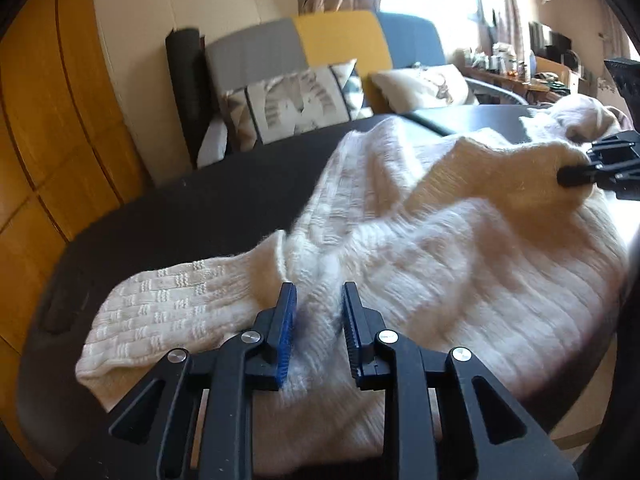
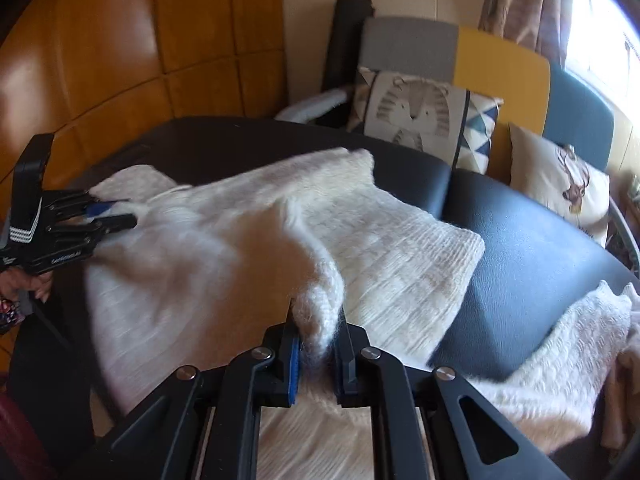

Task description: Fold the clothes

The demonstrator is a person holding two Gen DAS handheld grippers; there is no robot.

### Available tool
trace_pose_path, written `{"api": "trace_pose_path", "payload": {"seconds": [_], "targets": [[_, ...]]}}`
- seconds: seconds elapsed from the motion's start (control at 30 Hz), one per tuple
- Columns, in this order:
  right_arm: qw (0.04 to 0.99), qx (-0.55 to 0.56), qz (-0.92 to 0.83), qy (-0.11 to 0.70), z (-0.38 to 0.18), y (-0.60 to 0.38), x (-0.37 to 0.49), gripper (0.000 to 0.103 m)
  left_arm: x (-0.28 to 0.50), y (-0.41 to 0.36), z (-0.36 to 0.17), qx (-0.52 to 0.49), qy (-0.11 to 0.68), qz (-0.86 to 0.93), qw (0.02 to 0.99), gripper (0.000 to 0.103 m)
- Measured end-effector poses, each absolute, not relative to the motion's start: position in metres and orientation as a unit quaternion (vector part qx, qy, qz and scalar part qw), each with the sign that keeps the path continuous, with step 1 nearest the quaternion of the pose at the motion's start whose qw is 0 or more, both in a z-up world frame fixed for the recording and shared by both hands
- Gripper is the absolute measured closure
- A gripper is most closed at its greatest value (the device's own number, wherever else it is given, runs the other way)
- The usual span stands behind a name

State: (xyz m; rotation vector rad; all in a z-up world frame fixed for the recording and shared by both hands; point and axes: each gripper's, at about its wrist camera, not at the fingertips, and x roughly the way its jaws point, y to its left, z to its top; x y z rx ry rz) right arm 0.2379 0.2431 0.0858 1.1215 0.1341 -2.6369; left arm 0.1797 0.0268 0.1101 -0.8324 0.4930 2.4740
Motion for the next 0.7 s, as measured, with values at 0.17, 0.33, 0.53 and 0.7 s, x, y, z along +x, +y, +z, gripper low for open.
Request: {"api": "trace_pose_path", "payload": {"seconds": [0.17,0.33,0.53,0.7], "targets": [[0.158,0.382,-0.908,0.072,0.075,0.223,0.285,0.092,0.201,0.023,0.095,-0.317,0.190,0.898,0.238,0.078],[0.136,0.373,-0.913,0.096,0.062,0.215,0.306,0.092,0.206,0.011,0.095,-0.325,0.141,0.911,0.211,0.073],[0.105,0.350,-0.926,0.093,0.051,0.205,0.316,0.091,0.192,0.017,0.095,-0.349,0.163,0.898,0.214,0.056],[0.099,0.343,-0.931,0.077,0.049,0.204,0.321,0.091,0.173,0.039,0.099,-0.346,0.219,0.888,0.211,0.035]]}}
